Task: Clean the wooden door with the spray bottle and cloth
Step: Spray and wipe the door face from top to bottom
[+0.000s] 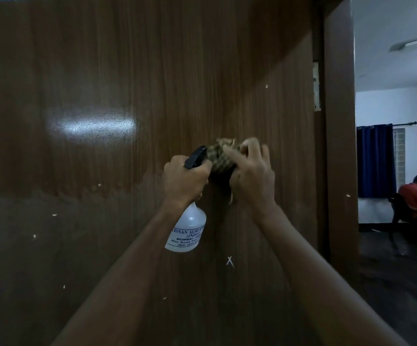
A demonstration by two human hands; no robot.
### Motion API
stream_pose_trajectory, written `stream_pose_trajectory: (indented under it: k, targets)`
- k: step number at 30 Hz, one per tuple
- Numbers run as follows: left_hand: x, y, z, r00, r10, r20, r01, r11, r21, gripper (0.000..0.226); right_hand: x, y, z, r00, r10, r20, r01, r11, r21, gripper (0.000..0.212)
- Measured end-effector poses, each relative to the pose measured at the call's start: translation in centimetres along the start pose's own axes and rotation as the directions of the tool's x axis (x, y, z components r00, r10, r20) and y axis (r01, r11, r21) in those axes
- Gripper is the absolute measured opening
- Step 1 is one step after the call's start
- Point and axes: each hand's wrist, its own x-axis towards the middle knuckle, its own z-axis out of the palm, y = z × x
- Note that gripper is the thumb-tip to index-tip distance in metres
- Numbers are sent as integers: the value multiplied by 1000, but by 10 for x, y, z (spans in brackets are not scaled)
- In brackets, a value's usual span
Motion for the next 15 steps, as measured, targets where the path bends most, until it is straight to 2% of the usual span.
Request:
stream_pose_trajectory:
  k: [3,5,9,11,13,15]
  targets:
    - [-3,-4,-4,1000,-4,-16,4,1000,15,41,-52,-3,2,995,-78,66,76,997,27,37]
    - [-5,-4,-6,1000,3,-8,-3,1000,5,36,-39,-3,2,997,-54,58,51,997,54,36]
    - [-5,-1,-10,999,21,-38,-21,1000,11,34,35,-18,6,994,73,-81,-69,996,59,31]
    - [-5,-4,-12,998,35,-44,-35,999,7,33,42,-27,10,986,116,-123,-109,992,64,30]
    - [-6,-9,-17,998,26,-56,-26,1000,0,33,12,-33,16,992,82,-98,-75,995,72,34]
    - [-6,-17,-22,998,22,-65,-21,1000,5,33,-38,-41,22,1000,10,-14,-9,997,74,32]
